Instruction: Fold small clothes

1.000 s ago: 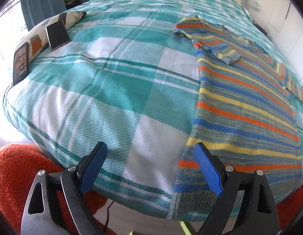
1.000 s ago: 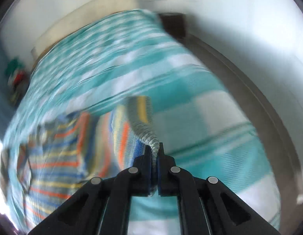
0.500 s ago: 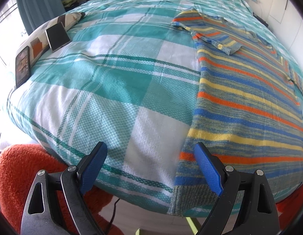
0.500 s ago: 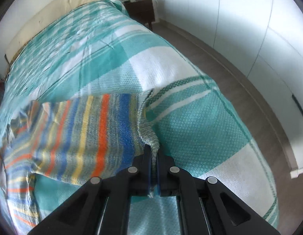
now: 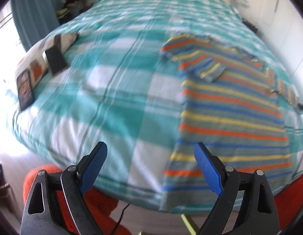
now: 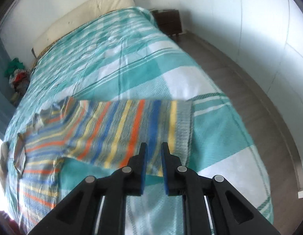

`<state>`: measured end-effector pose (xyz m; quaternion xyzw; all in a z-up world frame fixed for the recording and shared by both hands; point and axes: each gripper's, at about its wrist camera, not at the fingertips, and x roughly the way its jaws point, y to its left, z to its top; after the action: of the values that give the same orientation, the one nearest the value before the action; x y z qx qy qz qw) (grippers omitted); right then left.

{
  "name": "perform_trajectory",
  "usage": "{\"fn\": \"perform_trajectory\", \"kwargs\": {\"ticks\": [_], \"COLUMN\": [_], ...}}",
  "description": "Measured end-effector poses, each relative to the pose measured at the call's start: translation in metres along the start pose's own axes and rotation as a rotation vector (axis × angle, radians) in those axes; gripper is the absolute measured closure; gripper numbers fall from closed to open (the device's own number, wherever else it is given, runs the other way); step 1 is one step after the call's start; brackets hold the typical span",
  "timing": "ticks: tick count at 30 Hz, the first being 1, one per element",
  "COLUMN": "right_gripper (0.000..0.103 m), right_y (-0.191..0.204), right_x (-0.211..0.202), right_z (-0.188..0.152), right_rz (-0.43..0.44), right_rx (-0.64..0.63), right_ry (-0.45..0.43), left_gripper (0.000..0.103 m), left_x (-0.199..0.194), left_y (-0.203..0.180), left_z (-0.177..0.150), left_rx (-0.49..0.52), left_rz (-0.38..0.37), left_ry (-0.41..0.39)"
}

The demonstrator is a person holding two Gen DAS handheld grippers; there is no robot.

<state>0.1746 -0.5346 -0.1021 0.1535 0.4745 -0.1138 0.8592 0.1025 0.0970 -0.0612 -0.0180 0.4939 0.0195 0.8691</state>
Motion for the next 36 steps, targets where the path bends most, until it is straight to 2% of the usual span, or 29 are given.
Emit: {"fn": "perform_trajectory", "kwargs": {"ticks": [1, 3, 4, 5, 6, 8, 10, 14, 16, 17, 19, 23, 25, 26, 27, 28, 29, 30, 32, 36], "right_gripper": [0.083, 0.087, 0.087, 0.081, 0.081, 0.081, 0.081, 0.069, 0.069, 0.069, 0.069, 0.069, 0.069, 0.069, 0.069, 0.069, 0.069, 0.069, 0.069, 0.069], "right_y": [-0.004, -0.013, -0.013, -0.010, -0.005, 0.014, 0.038, 0.102, 0.128, 0.135, 0.151, 0.168, 0.171, 0.171, 0.172, 0.172, 0.173, 0.173, 0.173, 0.177], "right_x": [0.010, 0.004, -0.003, -0.014, -0.026, -0.059, -0.087, -0.129, -0.133, -0.134, -0.129, -0.116, -0.116, -0.115, -0.113, -0.111, -0.109, -0.107, -0.106, -0.107], "right_z": [-0.006, -0.018, -0.021, -0.027, -0.033, -0.052, -0.073, -0.136, -0.167, -0.182, -0.201, -0.214, -0.214, -0.215, -0.215, -0.214, -0.215, -0.214, -0.213, -0.215], "right_rz": [-0.035, -0.058, -0.104, -0.169, -0.172, -0.090, -0.020, 0.109, 0.146, 0.156, 0.172, 0.183, 0.171, 0.170, 0.168, 0.162, 0.156, 0.154, 0.157, 0.163], "right_rx": [0.007, 0.051, 0.058, 0.056, 0.049, 0.017, -0.040, -0.186, -0.225, -0.234, -0.254, -0.300, -0.323, -0.328, -0.331, -0.330, -0.330, -0.332, -0.334, -0.360], "right_ry": [0.033, -0.016, -0.031, -0.046, -0.065, -0.102, -0.127, -0.152, -0.146, -0.142, -0.131, -0.099, -0.115, -0.119, -0.119, -0.118, -0.113, -0.110, -0.112, -0.123], "left_gripper": [0.012, 0.005, 0.003, 0.002, 0.001, 0.001, 0.002, 0.004, 0.007, 0.011, 0.014, 0.014, 0.026, 0.043, 0.075, 0.095, 0.099, 0.100, 0.099, 0.099], "left_x": [-0.010, -0.028, -0.035, -0.037, -0.034, -0.012, 0.019, 0.095, 0.124, 0.136, 0.157, 0.179, 0.187, 0.188, 0.188, 0.185, 0.182, 0.175, 0.155, 0.123], "left_y": [-0.006, -0.017, -0.024, -0.032, -0.042, -0.068, -0.097, -0.144, -0.154, -0.157, -0.156, -0.143, -0.138, -0.137, -0.137, -0.136, -0.132, -0.123, -0.093, 0.015], "left_z": [0.014, 0.040, 0.052, 0.062, 0.072, 0.088, 0.094, 0.092, 0.092, 0.093, 0.097, 0.104, 0.106, 0.107, 0.109, 0.113, 0.119, 0.127, 0.145, 0.178], "left_rx": [0.018, 0.051, 0.074, 0.100, 0.134, 0.244, 0.382, 0.630, 0.694, 0.710, 0.712, 0.662, 0.610, 0.581, 0.560, 0.540, 0.502, 0.442, 0.299, -0.128], "left_rz": [-0.019, -0.066, -0.099, -0.135, -0.168, -0.217, -0.194, -0.088, -0.041, -0.029, -0.024, -0.108, -0.161, -0.184, -0.192, -0.190, -0.196, -0.234, -0.267, -0.245], "left_ry": [-0.026, -0.081, -0.105, -0.114, -0.106, -0.062, -0.062, -0.075, -0.068, -0.058, -0.030, 0.019, 0.057, 0.073, 0.077, 0.082, 0.093, 0.095, 0.043, -0.057]}}
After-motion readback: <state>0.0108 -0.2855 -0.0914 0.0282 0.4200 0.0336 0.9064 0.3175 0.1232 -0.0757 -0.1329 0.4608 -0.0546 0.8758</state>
